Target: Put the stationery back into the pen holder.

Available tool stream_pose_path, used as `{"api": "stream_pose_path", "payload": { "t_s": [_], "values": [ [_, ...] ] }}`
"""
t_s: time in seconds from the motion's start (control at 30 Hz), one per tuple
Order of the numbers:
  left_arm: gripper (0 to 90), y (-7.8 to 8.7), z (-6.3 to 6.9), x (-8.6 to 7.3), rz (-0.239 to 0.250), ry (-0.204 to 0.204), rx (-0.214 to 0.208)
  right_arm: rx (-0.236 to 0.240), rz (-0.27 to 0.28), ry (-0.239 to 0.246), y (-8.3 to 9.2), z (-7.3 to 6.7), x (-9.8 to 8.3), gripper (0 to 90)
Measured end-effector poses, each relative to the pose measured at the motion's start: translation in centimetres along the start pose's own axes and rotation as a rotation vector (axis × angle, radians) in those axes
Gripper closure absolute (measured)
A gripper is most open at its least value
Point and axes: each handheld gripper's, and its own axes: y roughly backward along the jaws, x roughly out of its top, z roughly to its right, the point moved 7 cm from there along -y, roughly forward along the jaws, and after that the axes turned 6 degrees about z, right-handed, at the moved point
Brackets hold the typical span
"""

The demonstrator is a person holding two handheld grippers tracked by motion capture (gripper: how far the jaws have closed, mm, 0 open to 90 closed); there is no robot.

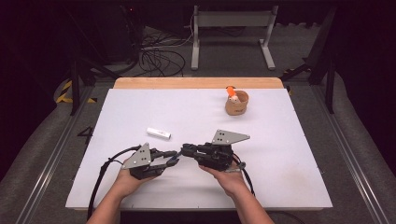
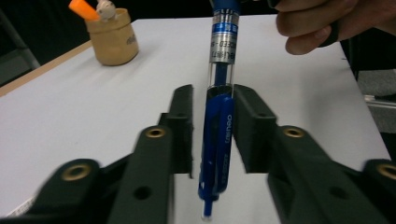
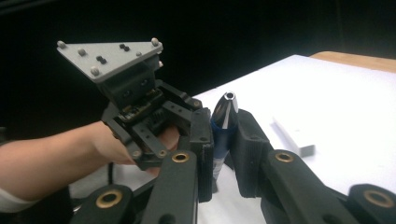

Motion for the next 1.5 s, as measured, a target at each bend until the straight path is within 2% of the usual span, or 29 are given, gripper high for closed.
{"api": "stream_pose_path", "payload": {
  "t_s": [0.03,0.13,0.2,0.3,0.37,0.63,0.97,1.03,1.17,1.3,1.5],
  "values": [
    [66.7,0.1,-0.1,0.0,-0.004,0.006,0.007,-0.009,0.001,0.004,0.1,0.1,0.0,80.0],
    [56.3,0.1,-0.5,0.0,-0.011,0.016,0.032,-0.046,-0.002,0.025,0.4,0.6,0.1,80.0],
    [53.7,0.2,-0.6,0.1,-0.010,0.020,0.041,-0.069,-0.001,0.034,0.6,0.9,0.2,80.1],
    [45.3,0.3,-0.8,0.2,-0.011,0.056,0.063,-0.123,-0.016,0.075,1.2,1.5,0.5,80.1],
    [40.0,0.4,-1.2,0.2,-0.016,0.060,0.084,-0.166,-0.024,0.105,1.7,2.0,0.8,80.1],
    [27.0,0.8,-1.9,0.4,-0.013,0.098,0.130,-0.306,-0.012,0.159,4.4,4.1,2.8,80.1],
    [19.3,1.2,-2.2,0.5,-0.017,0.109,0.147,-0.414,-0.040,0.217,6.2,5.6,4.5,80.1],
    [18.4,1.2,-2.2,0.5,-0.013,0.105,0.148,-0.449,-0.055,0.232,6.6,6.0,4.8,80.1],
    [16.8,1.4,-2.3,0.6,-0.013,0.102,0.152,-0.489,-0.060,0.248,7.5,6.7,5.6,80.1],
    [16.2,1.4,-2.3,0.7,-0.009,0.107,0.154,-0.522,-0.072,0.263,8.0,7.1,6.2,80.1],
    [13.9,1.4,-2.3,0.7,-0.003,0.116,0.148,-0.557,-0.058,0.275,8.5,7.9,7.4,80.1]
  ]
}}
